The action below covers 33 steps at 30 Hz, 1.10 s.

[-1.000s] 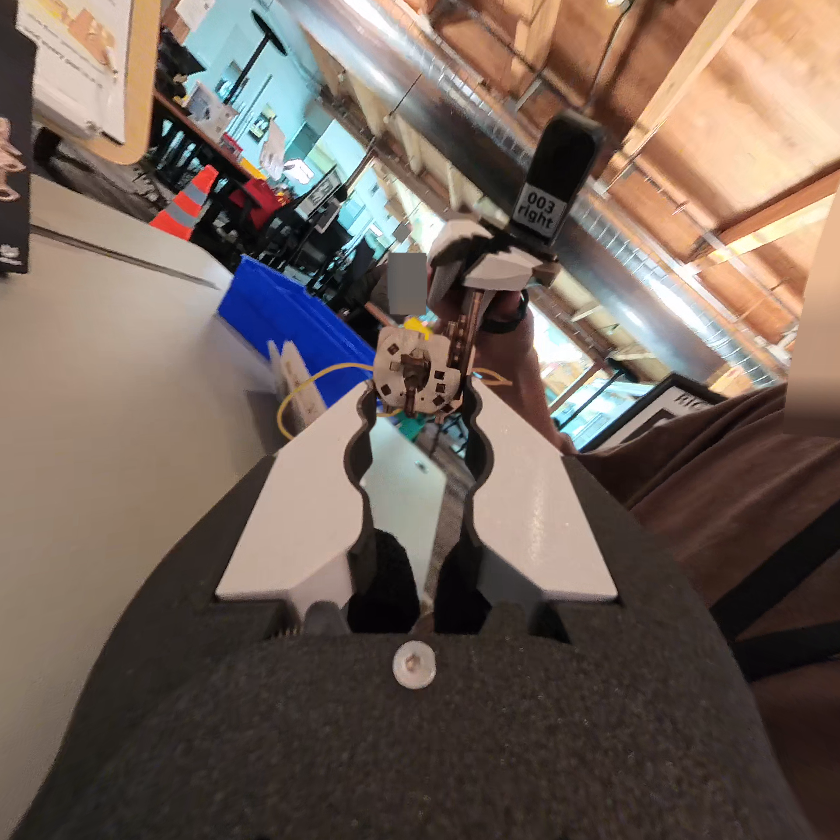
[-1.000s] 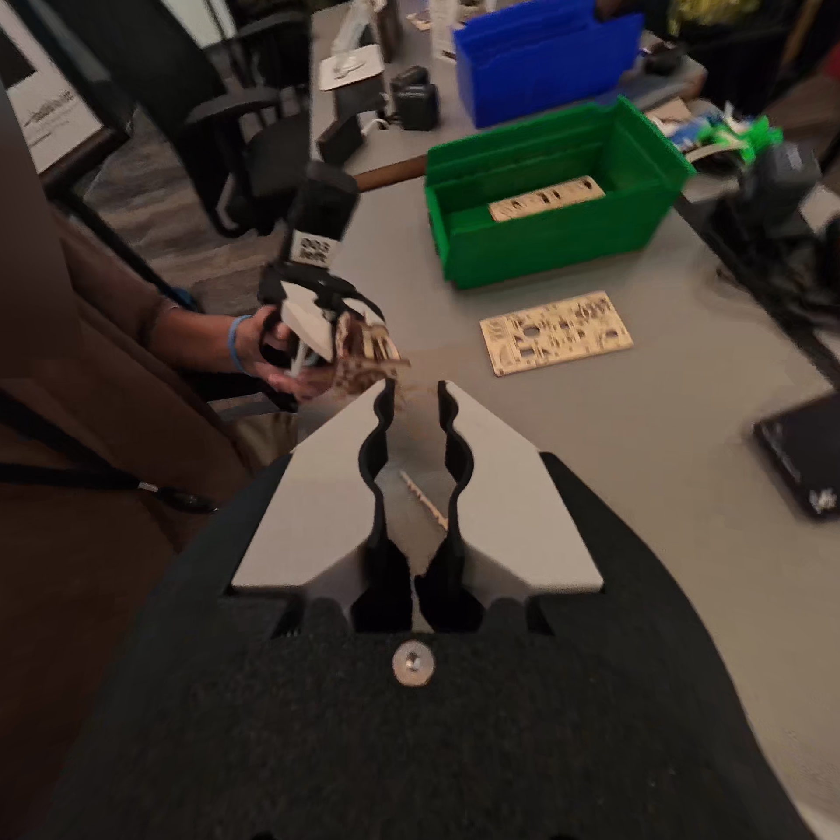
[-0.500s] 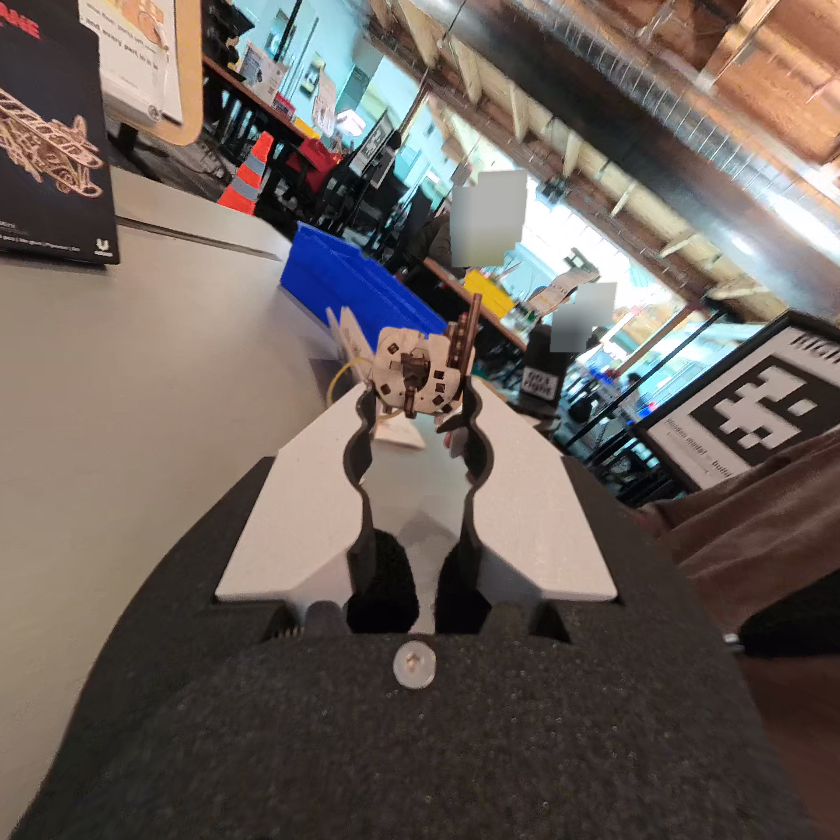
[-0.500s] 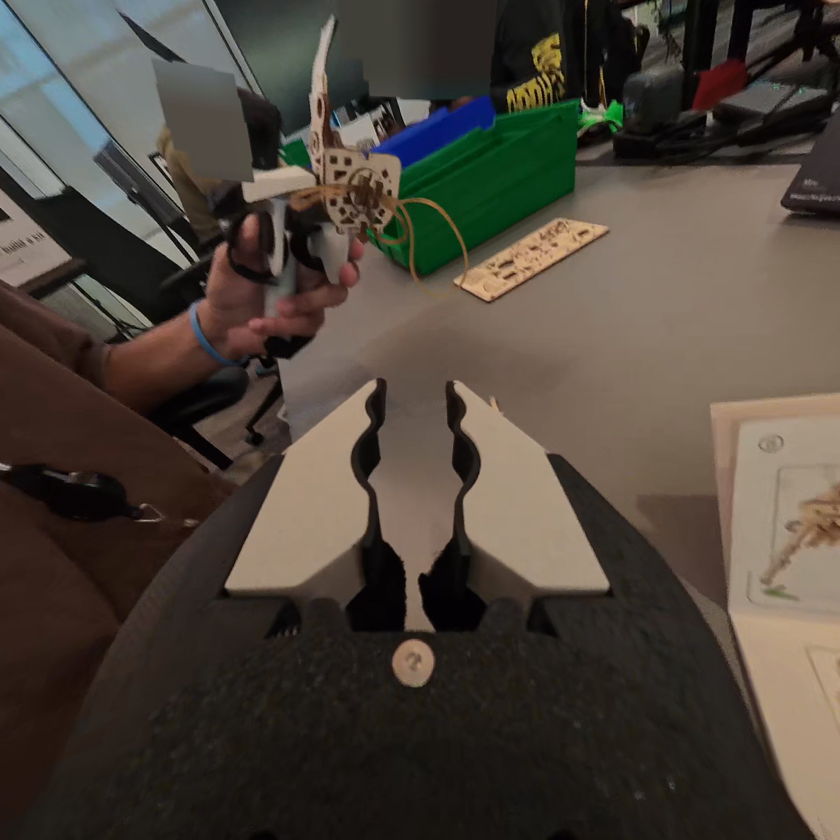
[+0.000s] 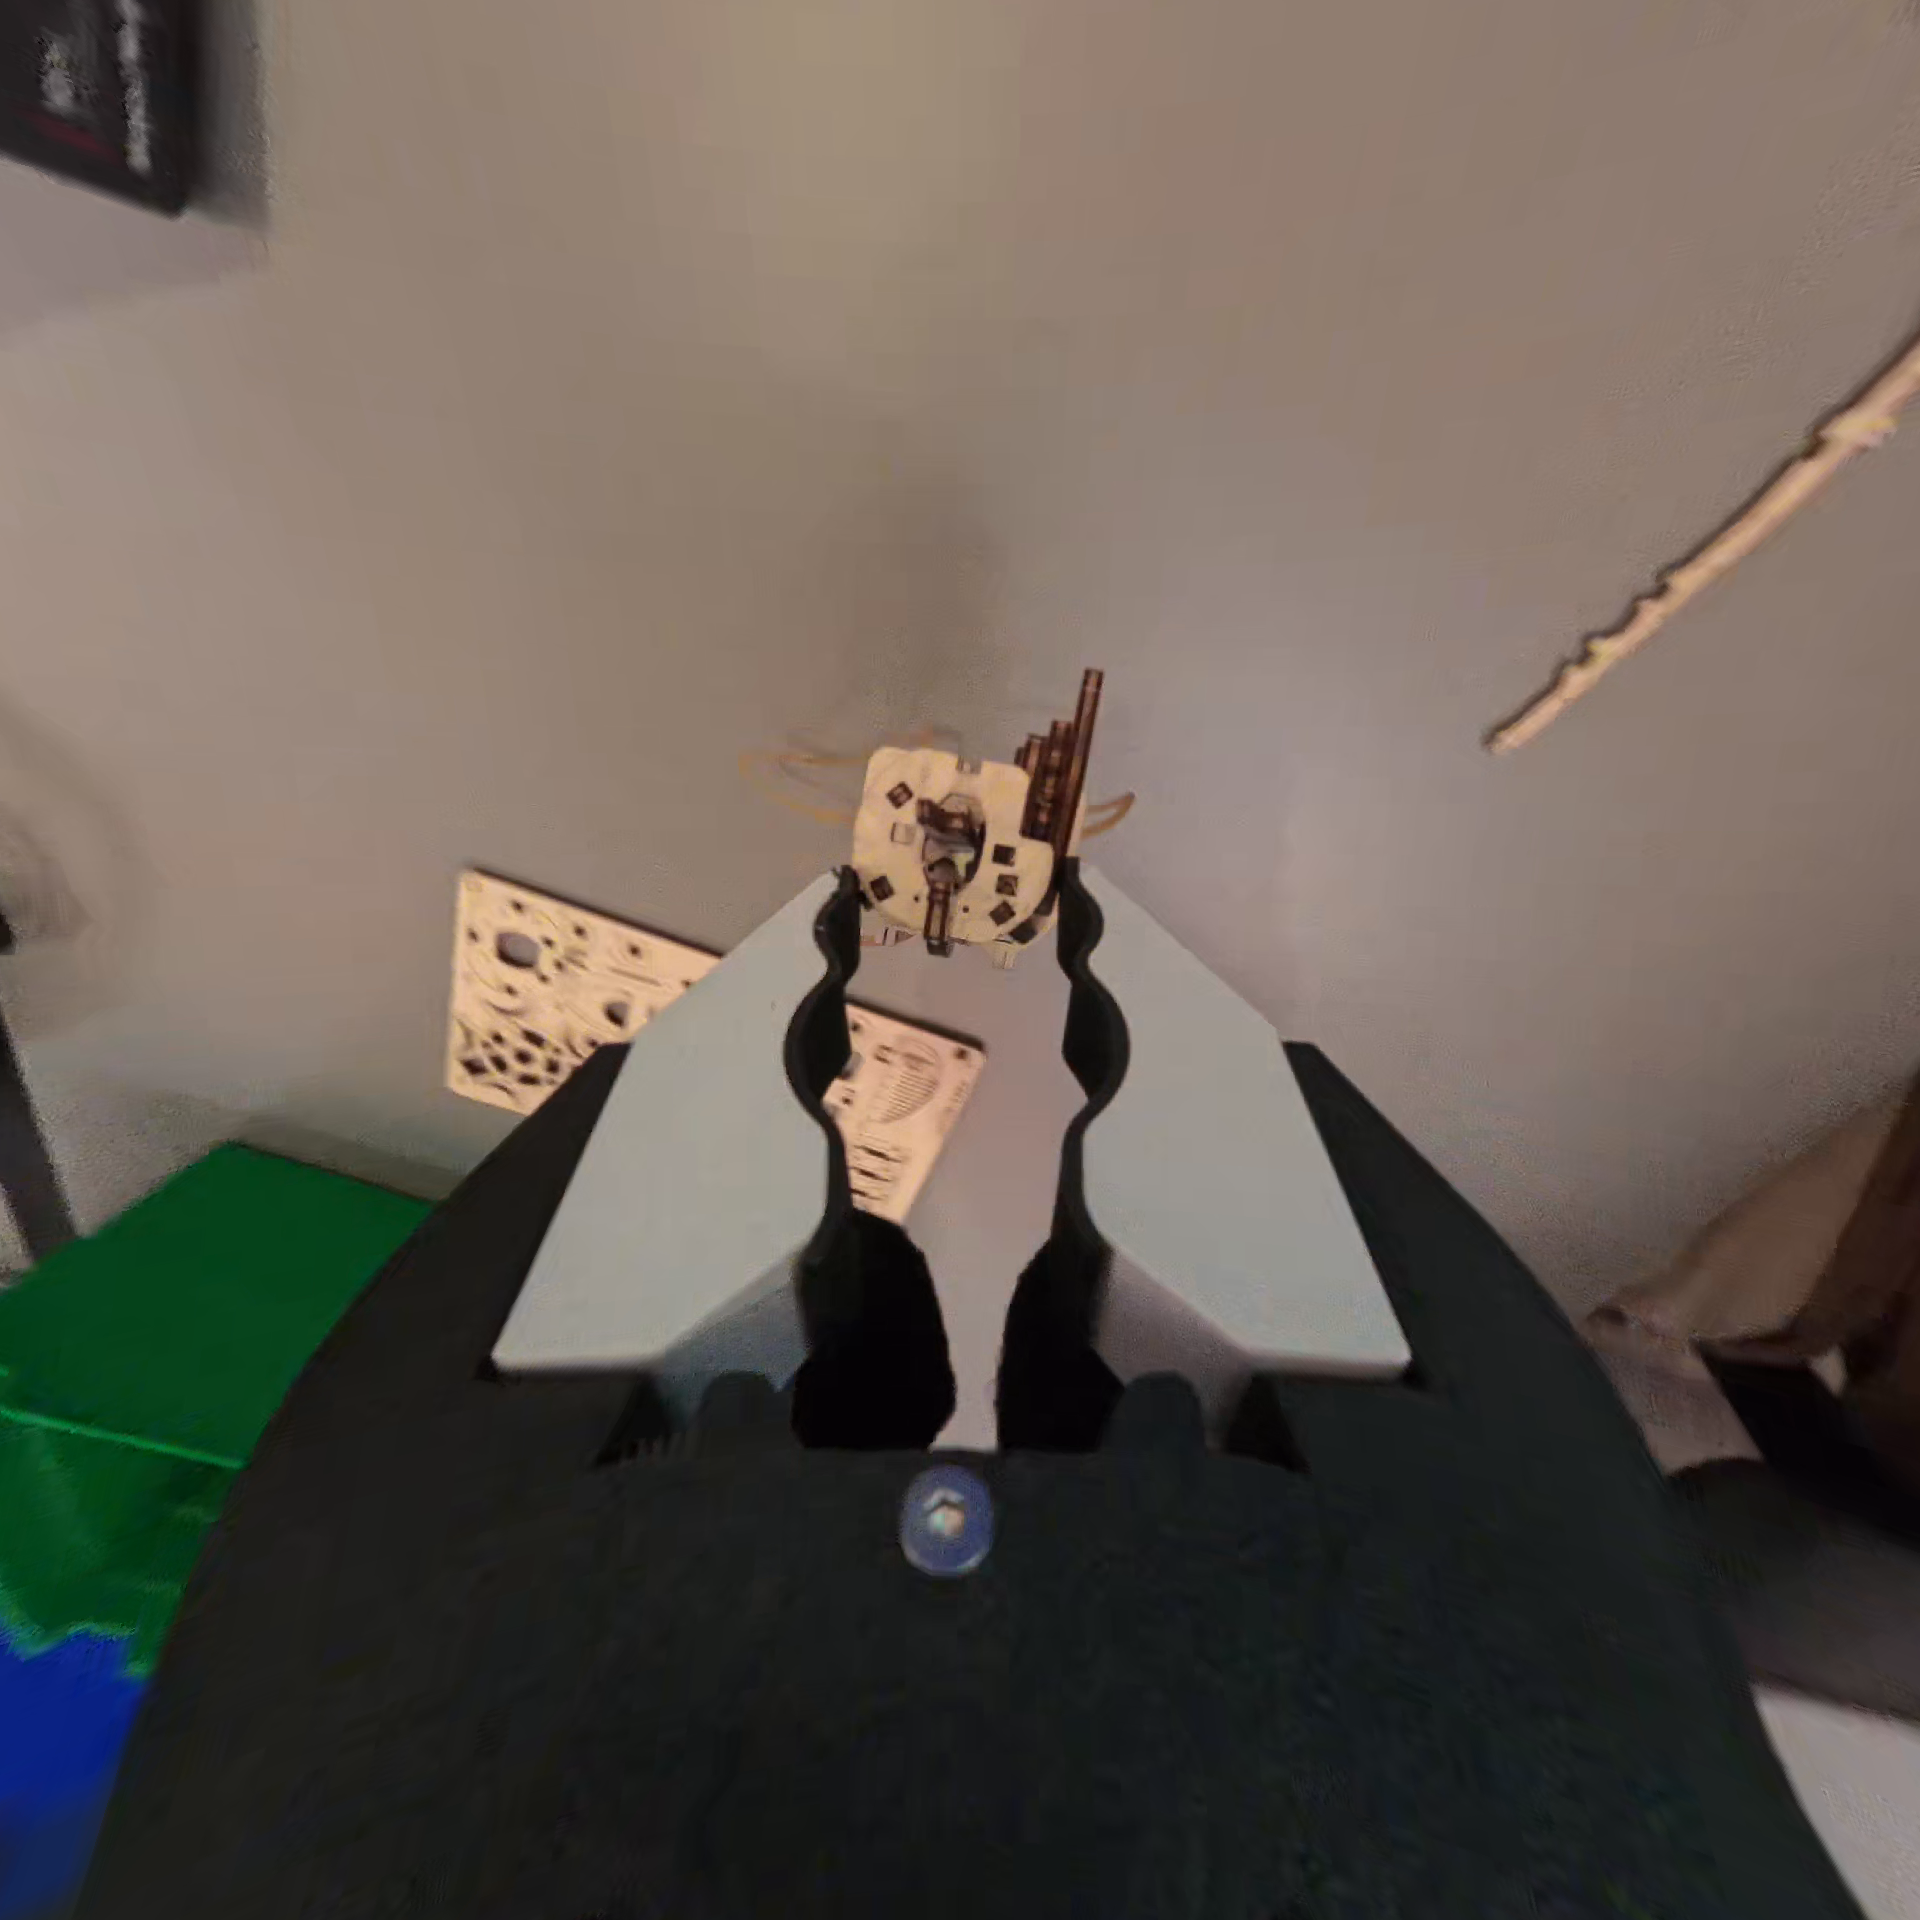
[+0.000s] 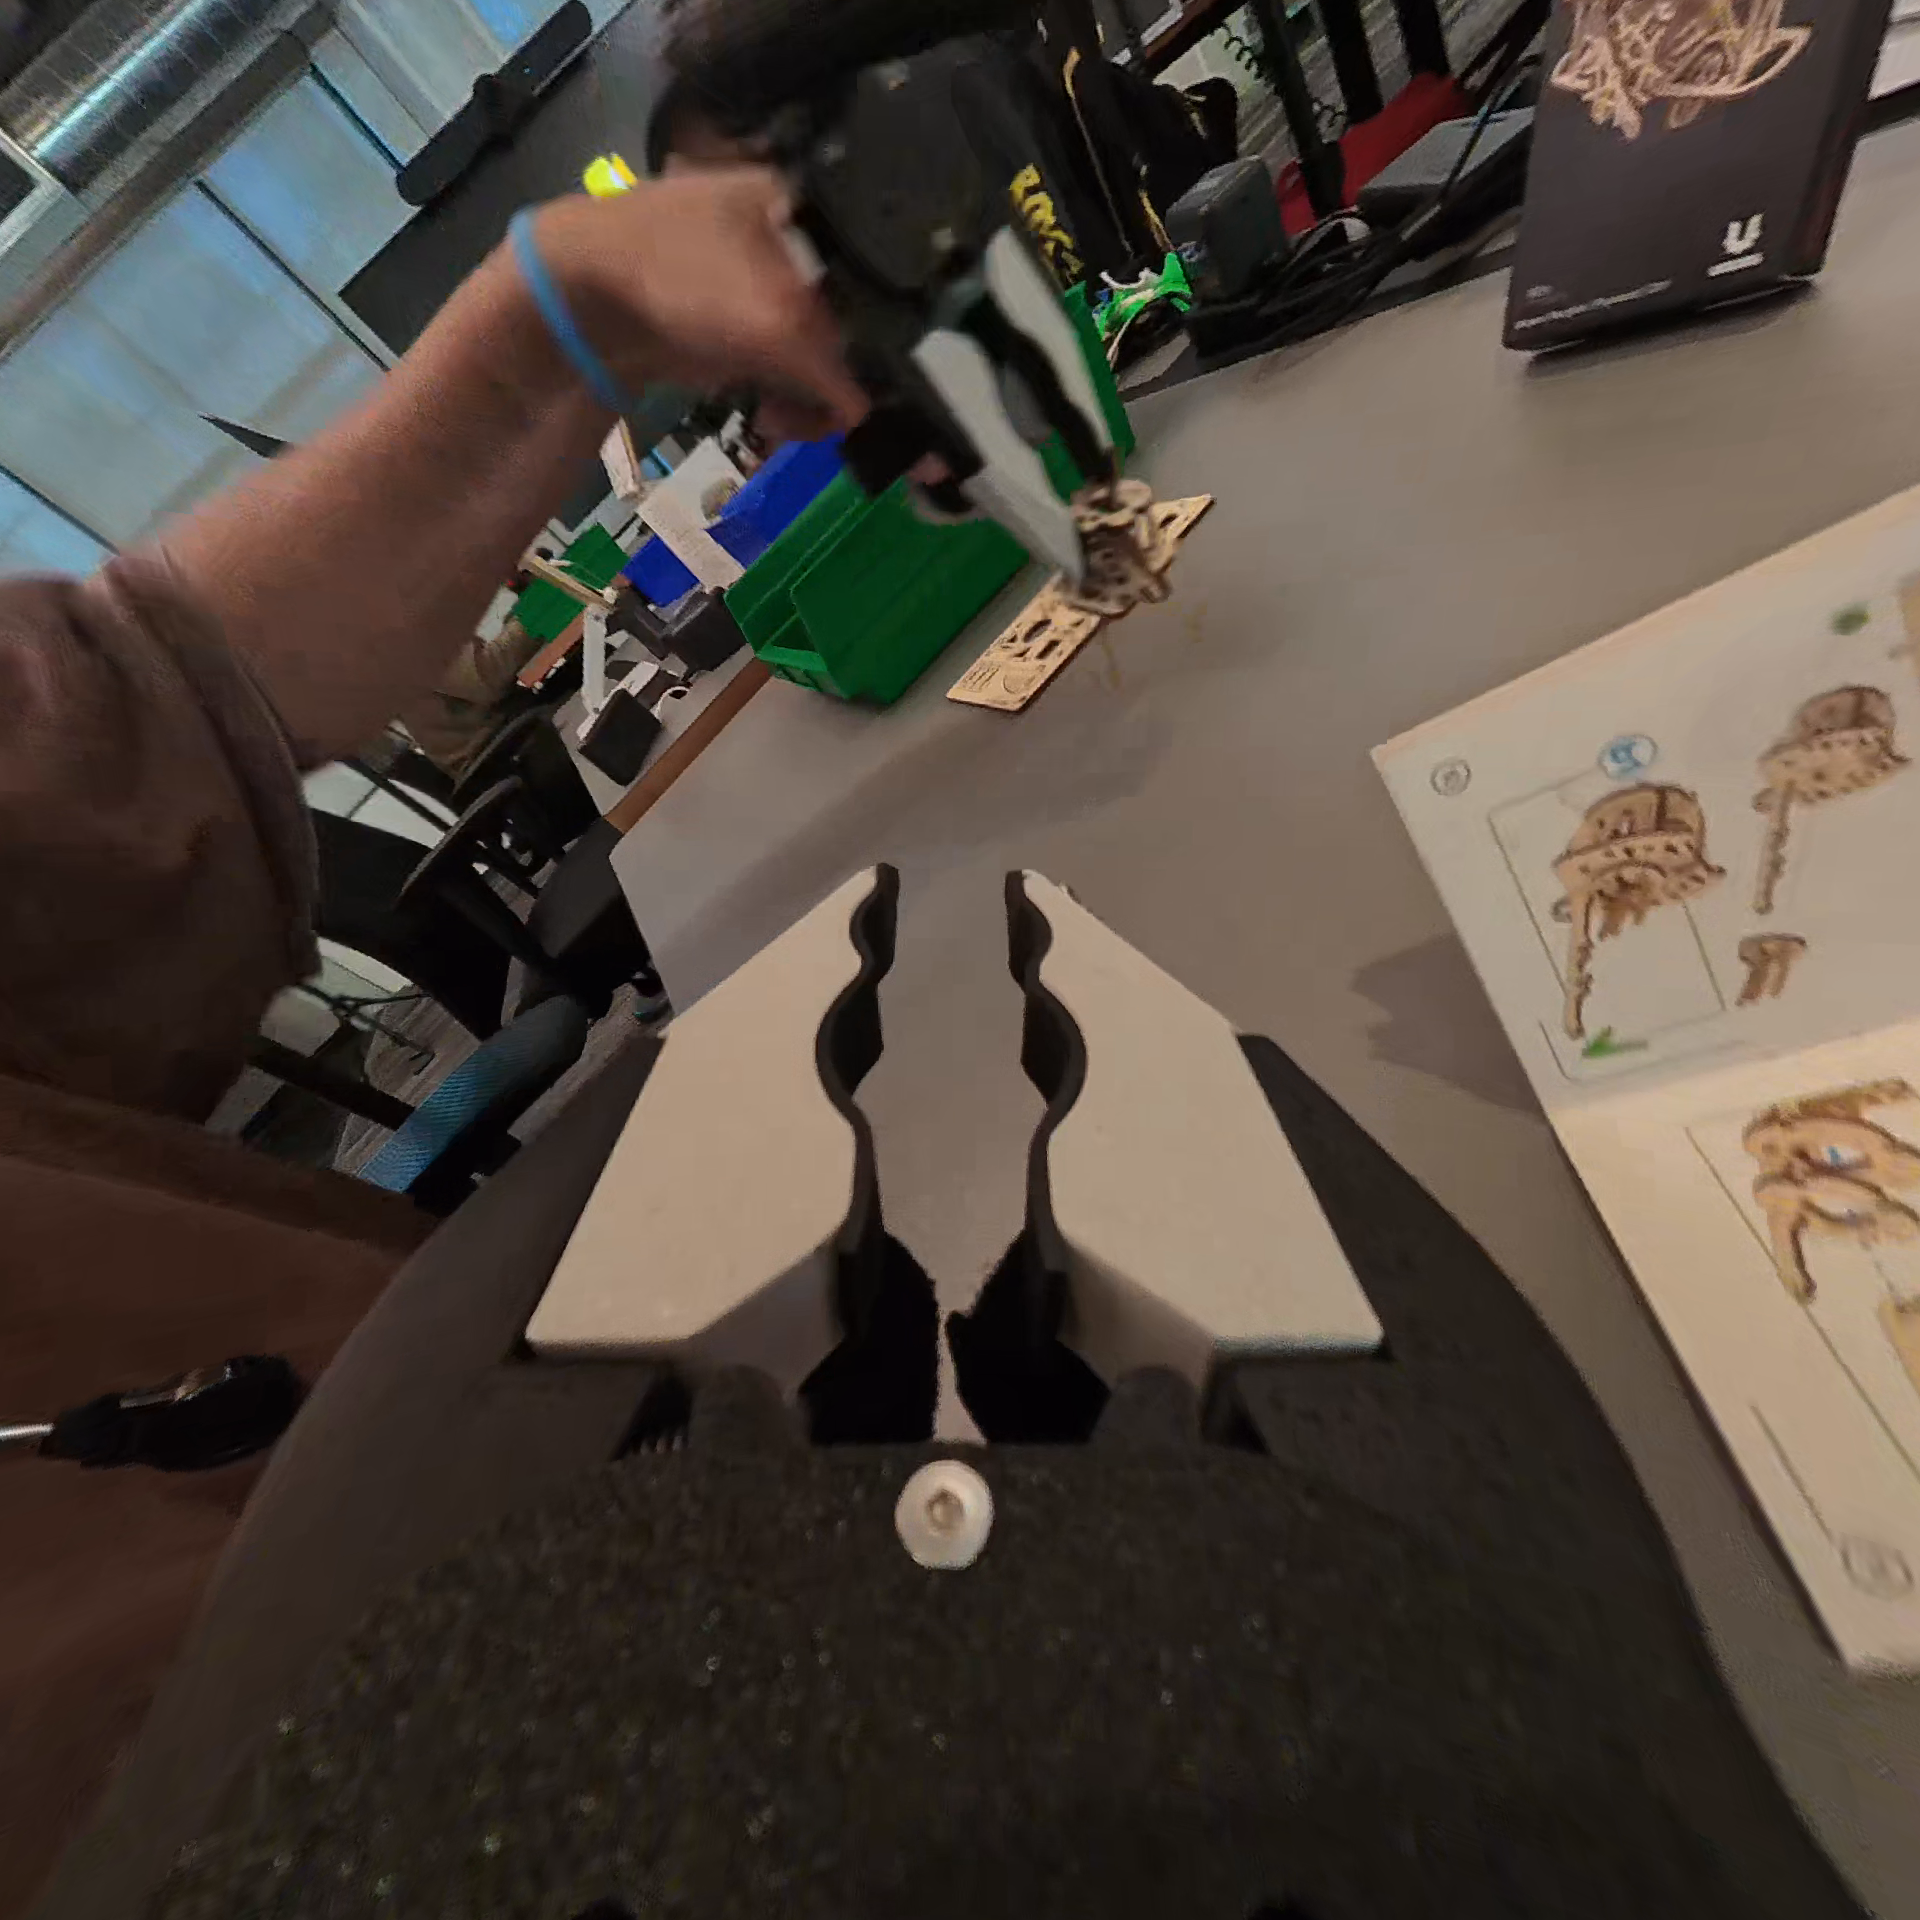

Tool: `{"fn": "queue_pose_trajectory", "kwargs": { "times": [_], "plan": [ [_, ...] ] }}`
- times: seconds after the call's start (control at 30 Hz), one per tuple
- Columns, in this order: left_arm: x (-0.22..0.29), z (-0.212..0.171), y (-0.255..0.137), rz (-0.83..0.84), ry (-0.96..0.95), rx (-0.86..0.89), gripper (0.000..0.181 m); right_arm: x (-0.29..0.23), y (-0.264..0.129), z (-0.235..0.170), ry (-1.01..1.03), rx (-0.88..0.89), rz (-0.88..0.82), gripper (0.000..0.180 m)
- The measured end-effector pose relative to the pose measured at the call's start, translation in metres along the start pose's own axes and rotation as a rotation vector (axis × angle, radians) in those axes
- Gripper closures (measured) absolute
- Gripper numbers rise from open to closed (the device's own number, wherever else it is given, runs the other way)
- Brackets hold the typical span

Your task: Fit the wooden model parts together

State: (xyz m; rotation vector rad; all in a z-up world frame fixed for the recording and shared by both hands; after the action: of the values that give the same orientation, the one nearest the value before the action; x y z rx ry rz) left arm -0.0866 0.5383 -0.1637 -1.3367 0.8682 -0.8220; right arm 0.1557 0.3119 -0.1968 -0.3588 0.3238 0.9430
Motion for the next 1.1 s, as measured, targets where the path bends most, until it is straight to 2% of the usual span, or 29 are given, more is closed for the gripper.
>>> {"fn": "queue_pose_trajectory", "kwargs": {
  "times": [0.17,0.3,0.47,0.77,0.9,1.1],
  "plan": [
    [-0.004,0.064,0.041,0.051,0.126,-0.347,0.145,0.0,-0.035,-0.006,-0.01,-0.013,-0.088,0.159],
    [0.003,0.091,0.052,0.126,0.207,-0.475,0.145,0.014,-0.056,-0.007,-0.013,-0.021,-0.17,0.16],
    [0.01,0.105,0.06,0.138,0.209,-0.58,0.144,0.018,-0.066,-0.009,0.027,-0.004,-0.174,0.16],
    [0.002,0.109,0.059,0.081,0.226,-0.588,0.139,0.021,-0.064,-0.012,0.002,-0.065,-0.179,0.159],
    [-0.006,0.104,0.048,0.067,0.232,-0.531,0.133,0.029,-0.069,-0.014,-0.044,-0.123,-0.263,0.157],
    [-0.02,0.085,0.016,0.067,0.24,-0.416,0.116,0.038,-0.065,-0.026,-0.225,-0.282,-0.394,0.152]
  ]
}}
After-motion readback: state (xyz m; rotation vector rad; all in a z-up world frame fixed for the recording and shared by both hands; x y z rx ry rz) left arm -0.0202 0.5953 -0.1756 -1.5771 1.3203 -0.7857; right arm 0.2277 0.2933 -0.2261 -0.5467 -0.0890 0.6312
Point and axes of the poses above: each gripper's, where its closed fingertips meet, y out along the fingers, z out of its top, x = y × z across the jaws, the point moved 10 cm from there along -y, back along the fingers, and after that the axes turned 12 degrees about -y, right-handed, at the moved point
